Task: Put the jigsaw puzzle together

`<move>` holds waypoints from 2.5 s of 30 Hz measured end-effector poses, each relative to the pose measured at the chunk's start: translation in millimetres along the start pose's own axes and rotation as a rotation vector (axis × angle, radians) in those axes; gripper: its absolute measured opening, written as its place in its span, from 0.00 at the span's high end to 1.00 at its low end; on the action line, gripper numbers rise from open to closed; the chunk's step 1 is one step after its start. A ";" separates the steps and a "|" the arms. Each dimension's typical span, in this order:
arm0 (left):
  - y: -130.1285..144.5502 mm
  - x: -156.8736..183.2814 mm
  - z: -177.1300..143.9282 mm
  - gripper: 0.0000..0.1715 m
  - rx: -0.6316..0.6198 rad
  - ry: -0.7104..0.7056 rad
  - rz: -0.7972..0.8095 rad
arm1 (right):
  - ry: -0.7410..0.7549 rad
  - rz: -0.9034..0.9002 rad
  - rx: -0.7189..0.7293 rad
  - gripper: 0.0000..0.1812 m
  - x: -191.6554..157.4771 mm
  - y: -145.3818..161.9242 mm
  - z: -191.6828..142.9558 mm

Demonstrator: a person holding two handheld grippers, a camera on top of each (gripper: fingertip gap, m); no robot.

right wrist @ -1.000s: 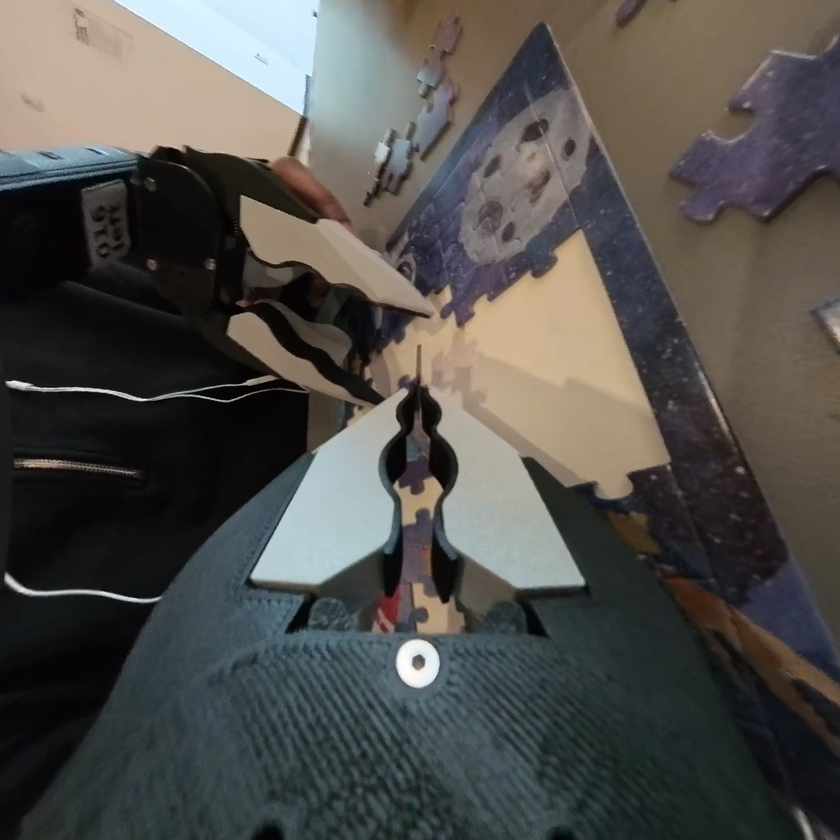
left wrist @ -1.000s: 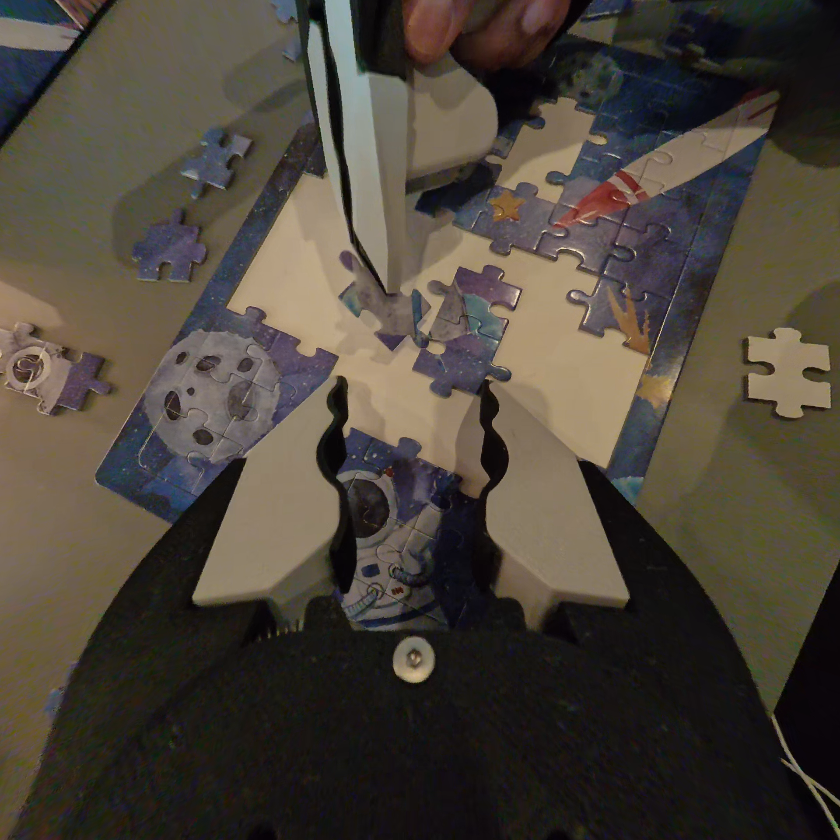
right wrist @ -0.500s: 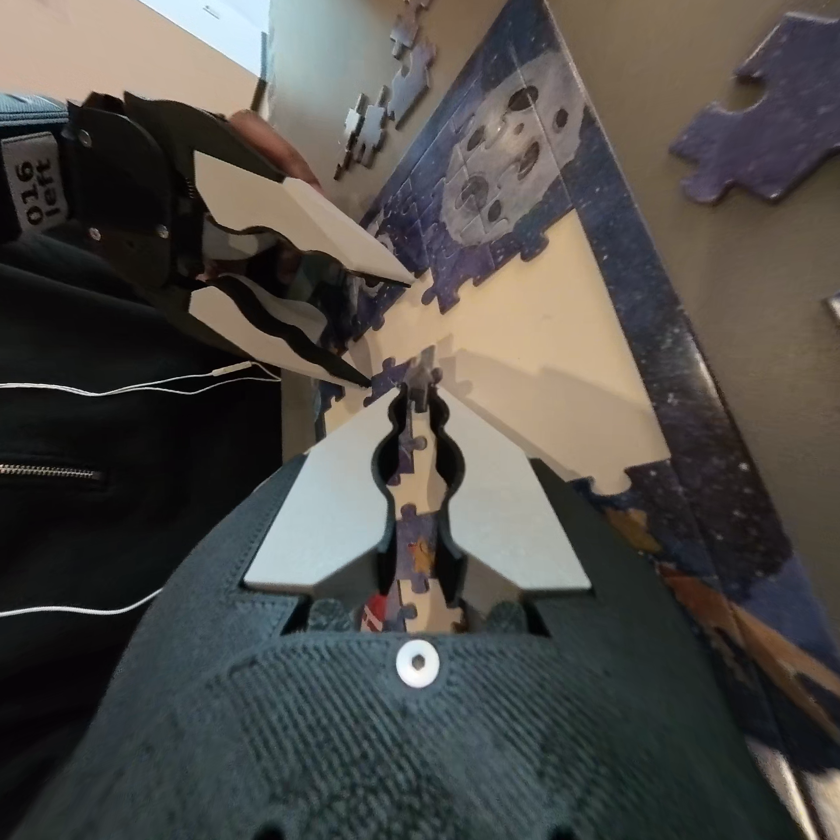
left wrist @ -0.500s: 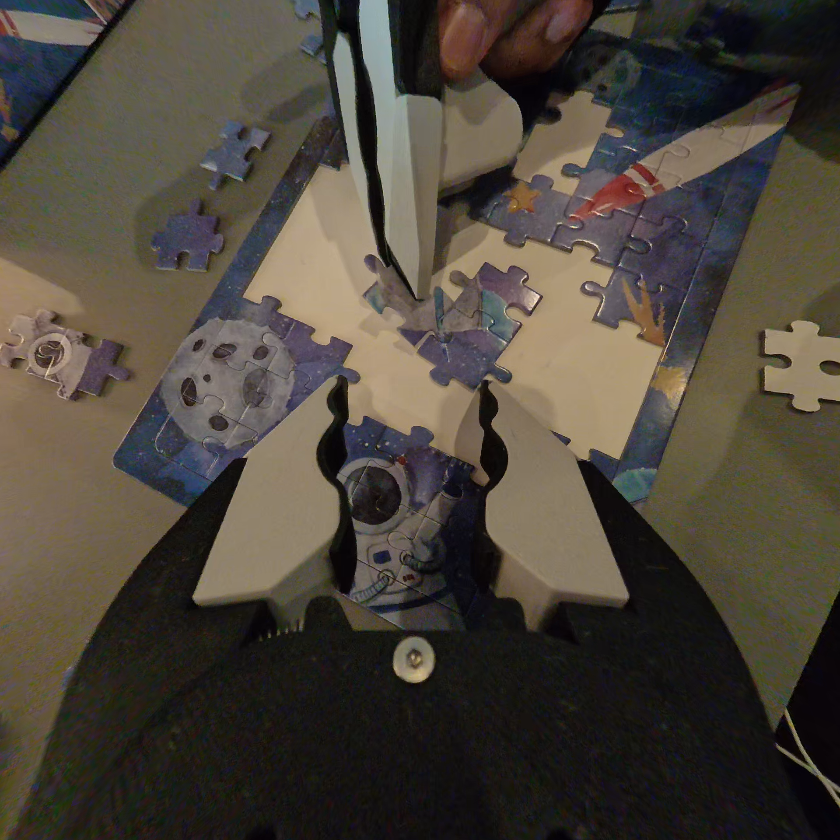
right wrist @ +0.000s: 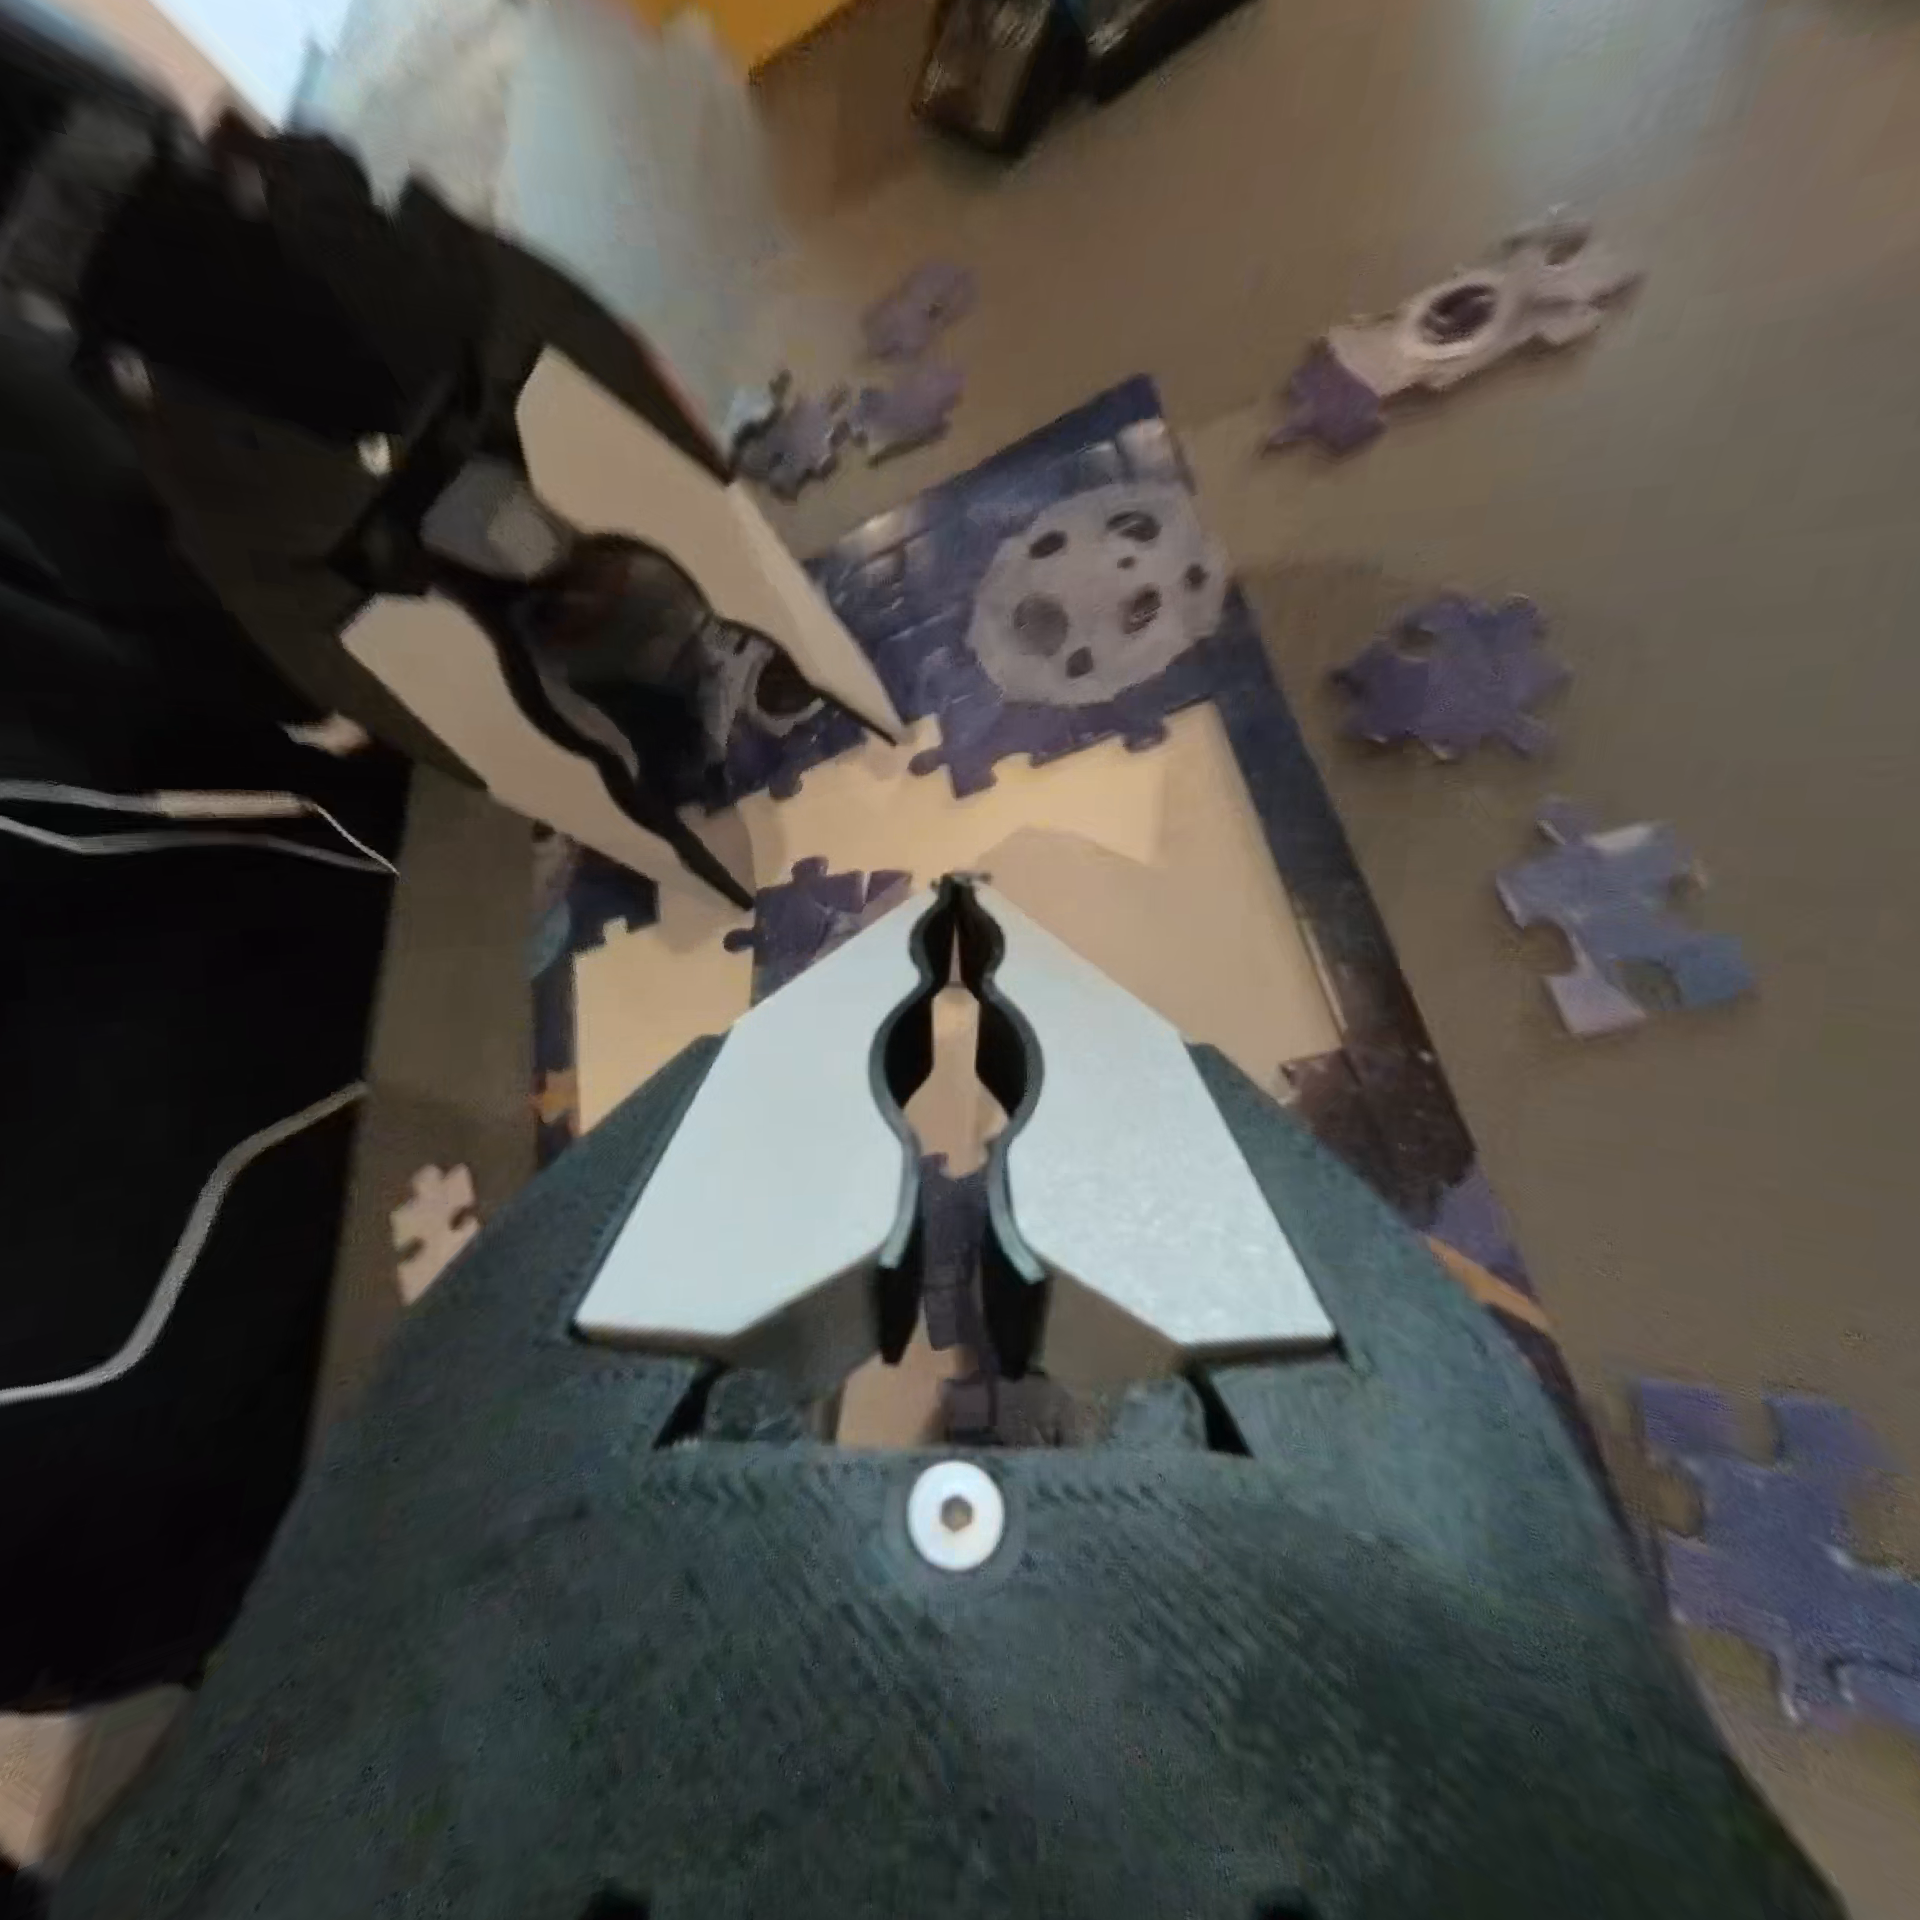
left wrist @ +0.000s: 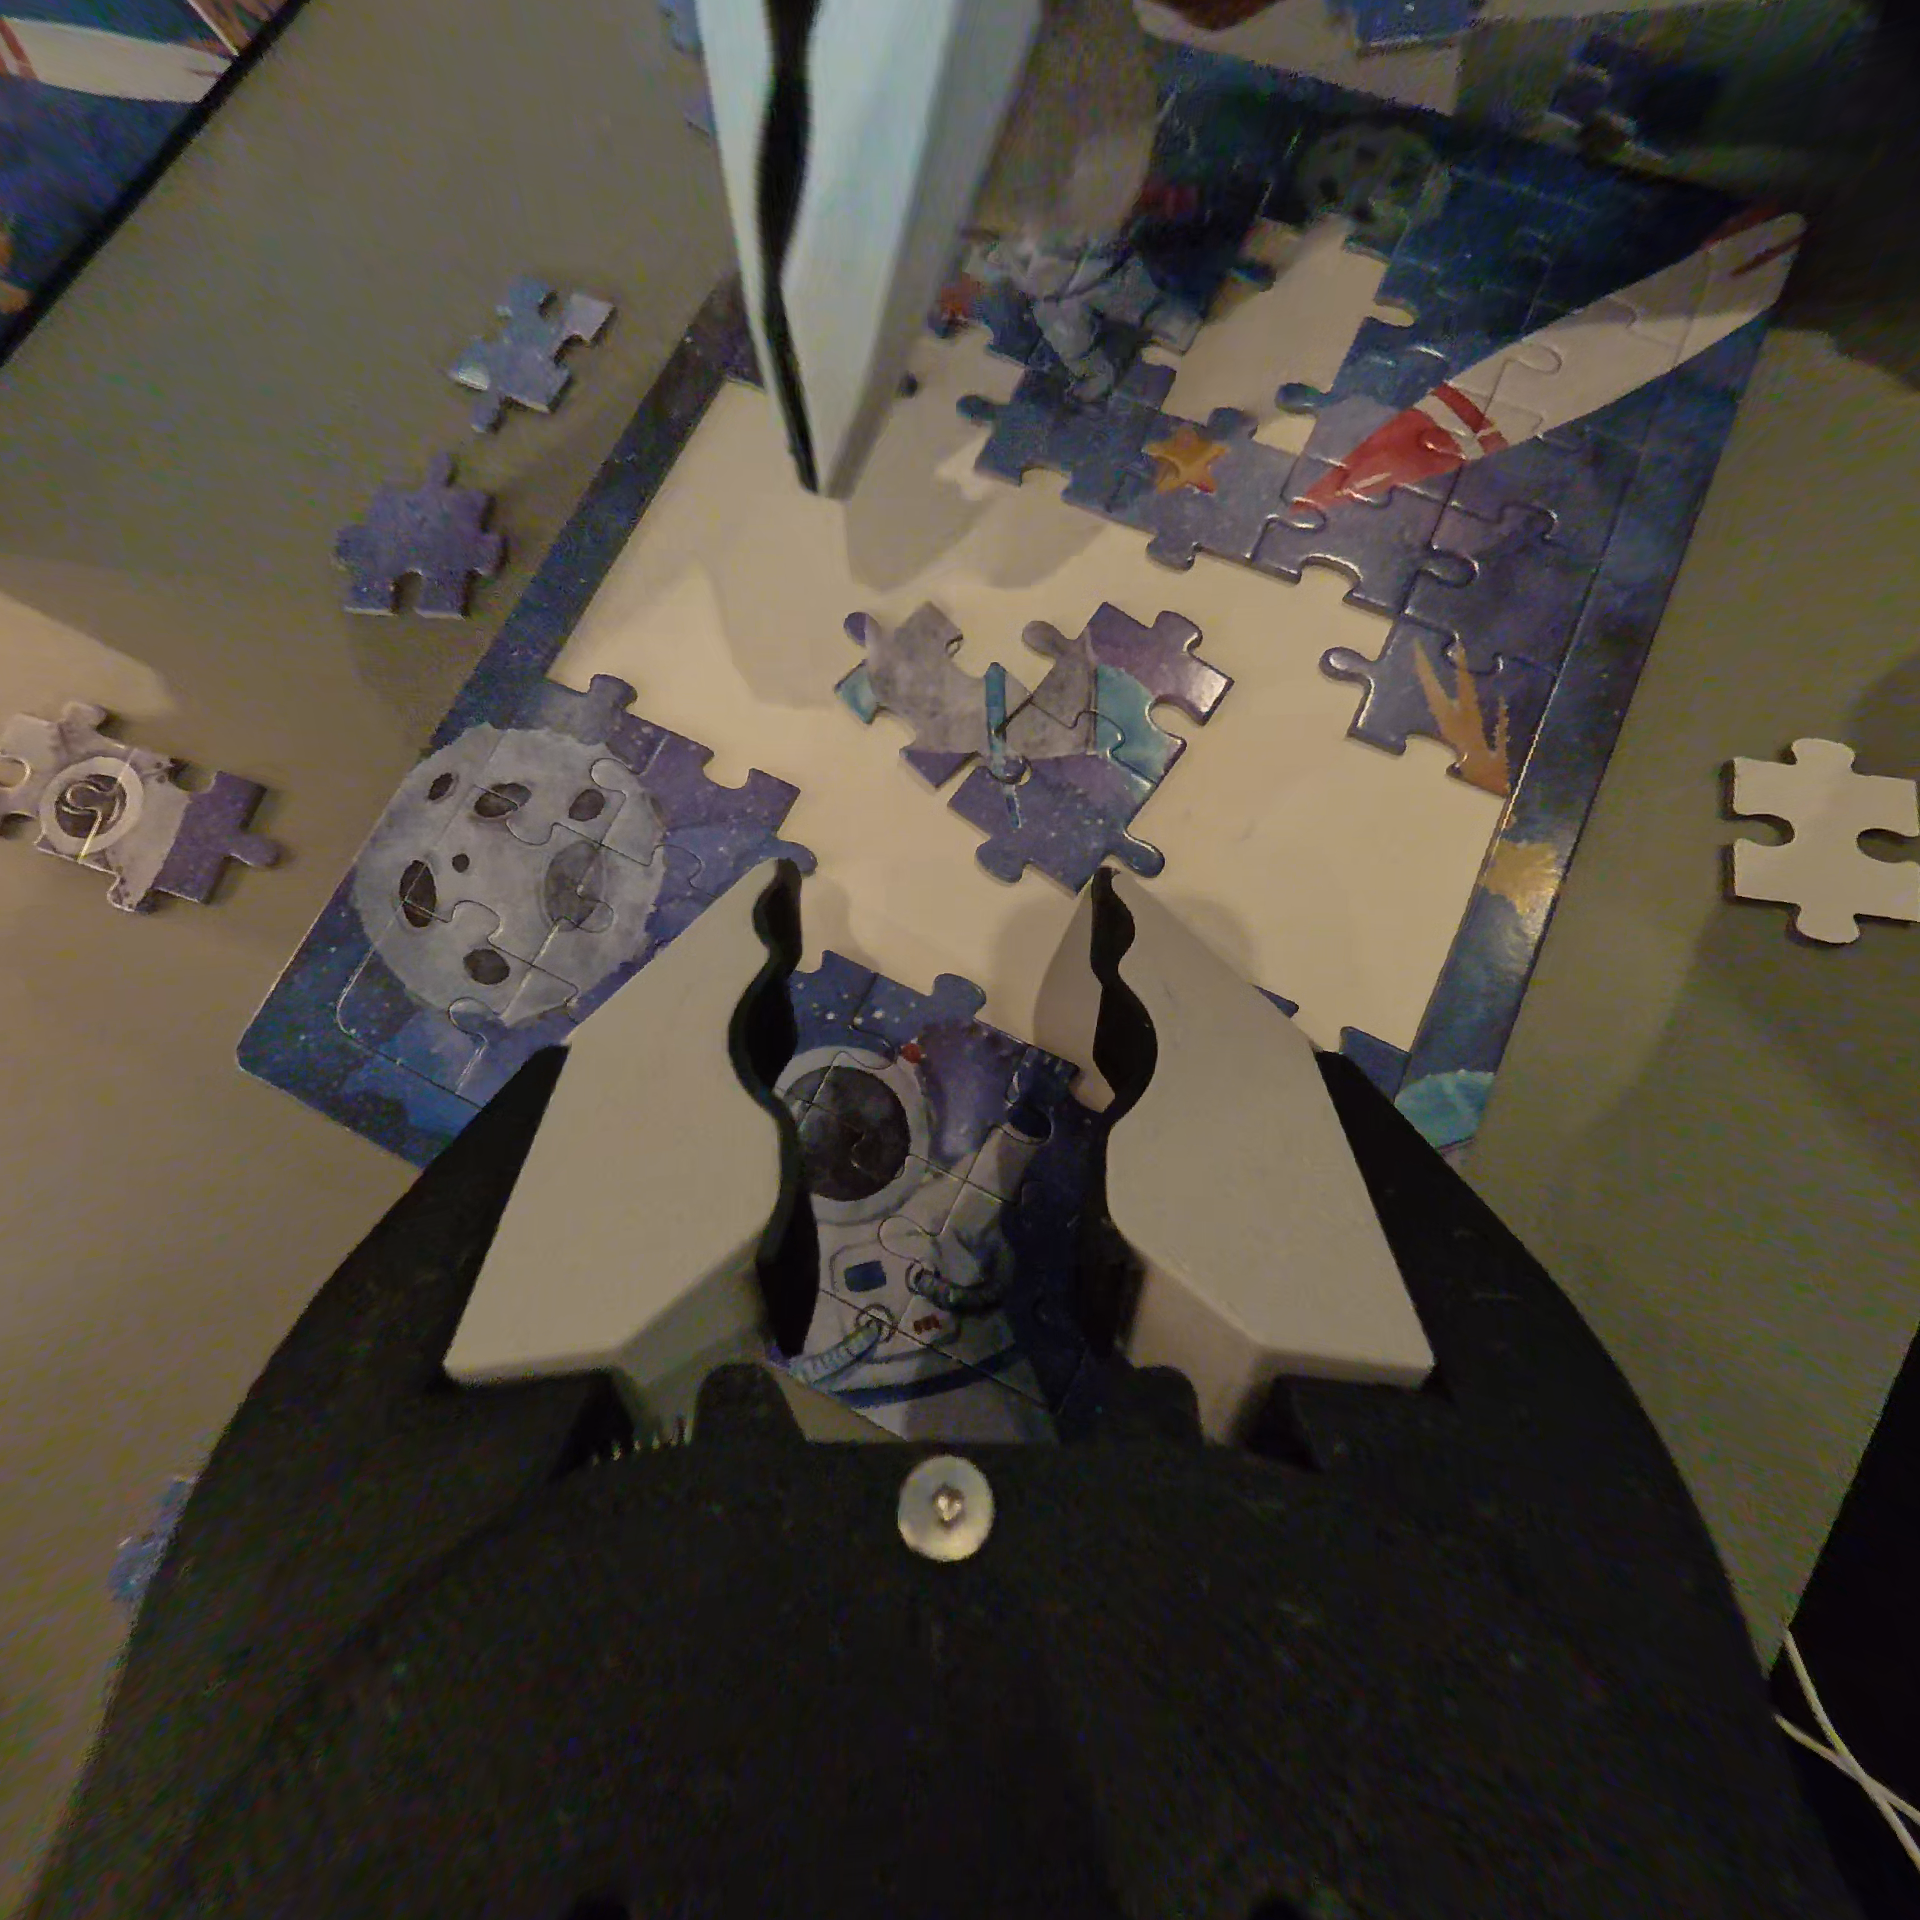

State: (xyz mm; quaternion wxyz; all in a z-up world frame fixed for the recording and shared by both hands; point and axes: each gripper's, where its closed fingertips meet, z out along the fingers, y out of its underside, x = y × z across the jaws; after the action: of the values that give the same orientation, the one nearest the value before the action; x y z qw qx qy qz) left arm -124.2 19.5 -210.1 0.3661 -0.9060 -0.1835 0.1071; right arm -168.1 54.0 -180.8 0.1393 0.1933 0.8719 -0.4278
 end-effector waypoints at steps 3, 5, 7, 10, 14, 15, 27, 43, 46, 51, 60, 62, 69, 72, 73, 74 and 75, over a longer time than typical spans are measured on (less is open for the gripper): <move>-0.3 2.0 0.4 0.70 0.011 0.010 -0.005 | 0.043 -0.128 -0.090 1.00 -11.4 11.7 14.6; -1.0 4.7 0.8 0.73 0.022 0.022 -0.006 | 0.029 -0.137 -0.128 1.00 -16.8 17.3 20.7; -1.1 7.0 0.9 0.75 0.025 0.027 0.002 | 0.002 -0.137 -0.142 1.00 -20.9 20.4 23.8; -1.4 8.3 0.6 0.78 0.029 0.019 0.021 | -0.030 -0.145 -0.143 0.99 -26.3 21.4 28.1; -1.3 9.2 0.5 0.79 0.029 0.017 0.031 | 0.053 -0.174 -0.168 0.99 -17.3 23.2 26.2; -1.2 9.4 0.5 0.79 0.029 0.016 0.033 | 0.058 -0.165 -0.166 0.98 -16.2 22.8 23.3; -0.6 10.0 1.1 0.80 0.024 0.031 0.022 | 0.130 -0.139 -0.183 1.00 2.8 30.1 14.2; -0.4 10.0 1.0 0.80 0.024 0.036 0.019 | 0.177 -0.180 -0.147 0.97 4.3 20.8 14.7; -0.4 10.0 1.0 0.80 0.023 0.038 0.018 | 0.216 -0.207 -0.063 0.95 6.4 5.5 16.2; -0.1 10.5 1.2 0.80 0.021 0.047 0.012 | 0.254 -0.209 -0.038 0.90 11.3 1.1 28.2; 0.2 10.8 1.5 0.81 0.018 0.058 0.004 | 0.212 -0.282 -0.088 0.94 2.2 11.4 31.5; 0.1 10.8 1.5 0.81 0.018 0.057 0.005 | 0.211 -0.275 -0.085 0.94 2.4 11.6 31.3; 0.2 10.7 1.6 0.81 0.018 0.058 0.004 | 0.234 -0.275 -0.085 0.91 3.3 8.9 19.7; 0.2 10.8 1.6 0.81 0.018 0.059 0.002 | 0.224 -0.260 -0.098 0.91 4.5 12.4 11.7; 0.3 10.7 1.6 0.81 0.018 0.060 0.002 | 0.218 -0.253 -0.107 0.91 5.3 15.2 10.2; 0.3 10.7 1.7 0.81 0.018 0.060 0.002 | 0.210 -0.247 -0.118 0.91 6.1 18.1 9.3; 0.3 10.8 1.7 0.81 0.018 0.060 0.001 | 0.200 -0.242 -0.127 0.91 6.5 21.2 8.8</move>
State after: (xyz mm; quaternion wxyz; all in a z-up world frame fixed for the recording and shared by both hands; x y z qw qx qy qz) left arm -114.9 24.8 -212.1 0.3793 -0.9057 -0.1708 0.0818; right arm -163.5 60.2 -203.3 0.0115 0.1192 0.9237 -0.3640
